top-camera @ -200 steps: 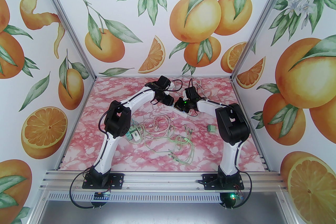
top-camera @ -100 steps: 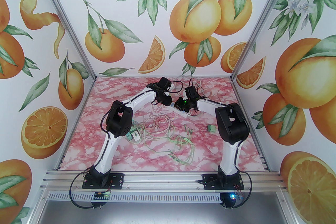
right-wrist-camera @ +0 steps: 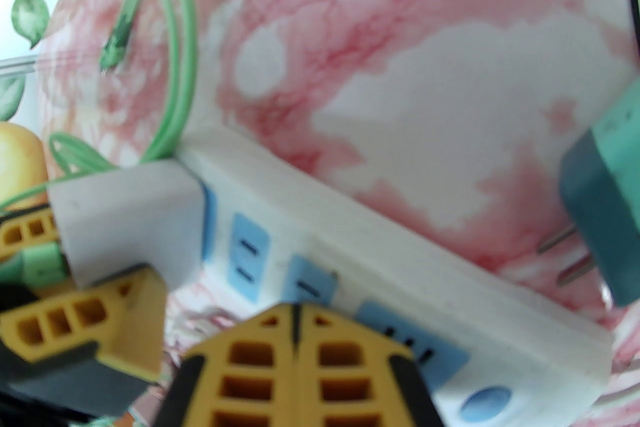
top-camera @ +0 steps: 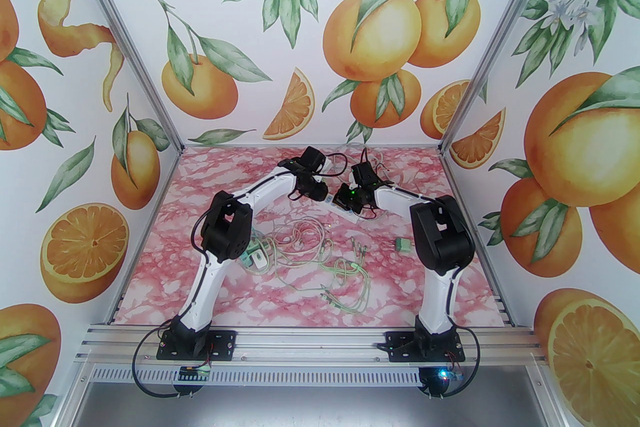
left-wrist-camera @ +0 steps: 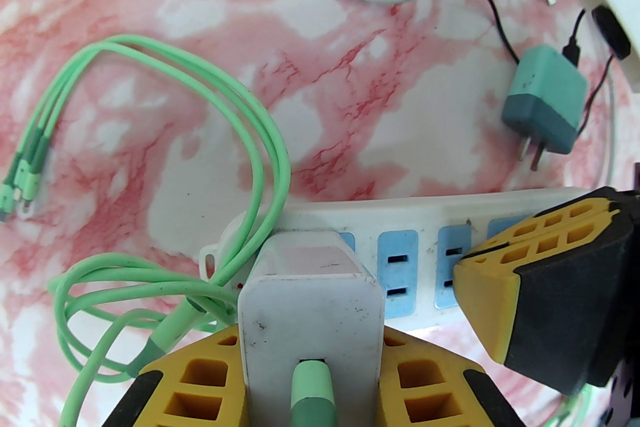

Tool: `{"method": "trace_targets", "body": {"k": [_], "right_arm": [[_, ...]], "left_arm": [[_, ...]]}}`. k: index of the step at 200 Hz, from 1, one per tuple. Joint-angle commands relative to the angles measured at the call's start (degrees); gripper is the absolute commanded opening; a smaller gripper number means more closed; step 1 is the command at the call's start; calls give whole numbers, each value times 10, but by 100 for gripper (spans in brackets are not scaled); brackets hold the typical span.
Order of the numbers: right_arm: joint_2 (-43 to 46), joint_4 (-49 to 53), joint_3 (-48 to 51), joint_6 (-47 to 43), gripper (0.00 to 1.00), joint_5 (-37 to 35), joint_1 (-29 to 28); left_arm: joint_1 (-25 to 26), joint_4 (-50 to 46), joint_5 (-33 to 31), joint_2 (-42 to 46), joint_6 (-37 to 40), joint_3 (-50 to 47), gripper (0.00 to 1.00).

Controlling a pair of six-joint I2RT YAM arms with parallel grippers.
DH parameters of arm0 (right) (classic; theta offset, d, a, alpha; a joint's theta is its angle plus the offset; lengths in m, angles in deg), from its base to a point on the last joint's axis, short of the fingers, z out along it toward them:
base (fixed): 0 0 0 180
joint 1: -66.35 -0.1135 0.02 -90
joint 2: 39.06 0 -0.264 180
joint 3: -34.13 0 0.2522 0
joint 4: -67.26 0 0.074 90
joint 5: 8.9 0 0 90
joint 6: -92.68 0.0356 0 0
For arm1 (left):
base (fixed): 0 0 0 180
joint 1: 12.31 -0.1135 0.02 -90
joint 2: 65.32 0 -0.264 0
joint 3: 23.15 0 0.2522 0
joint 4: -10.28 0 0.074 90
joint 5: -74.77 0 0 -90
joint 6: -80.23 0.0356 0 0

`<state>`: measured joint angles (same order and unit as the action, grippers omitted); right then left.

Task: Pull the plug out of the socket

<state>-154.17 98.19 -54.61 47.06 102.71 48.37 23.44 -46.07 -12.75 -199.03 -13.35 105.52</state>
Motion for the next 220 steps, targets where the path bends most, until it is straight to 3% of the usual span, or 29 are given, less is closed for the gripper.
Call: {"method": "trace_targets", "body": {"k": [1,41,109,144,190,220], "right_arm": [[-38,76,6,-13,0,-58,8],[-44,85,5,-18,0,-59,6],[-45,92,7,-30,0,-62,6],[-46,94,3,-31,0,-60,7],[-48,103,-3,-38,0,-62,7],[-49,105,-4,-39,0,-61,7]], "left_arm": [[17,-9,-50,31,35,-8,23],[18,-15,-51,35,25,-2,23],[-45,-29,80,37,-68,40,22],[-31,-21,49,46,-40,33,22],[20,-32,-92,45,44,34,21],[24,-30,-95,43,37,33,20]]}}
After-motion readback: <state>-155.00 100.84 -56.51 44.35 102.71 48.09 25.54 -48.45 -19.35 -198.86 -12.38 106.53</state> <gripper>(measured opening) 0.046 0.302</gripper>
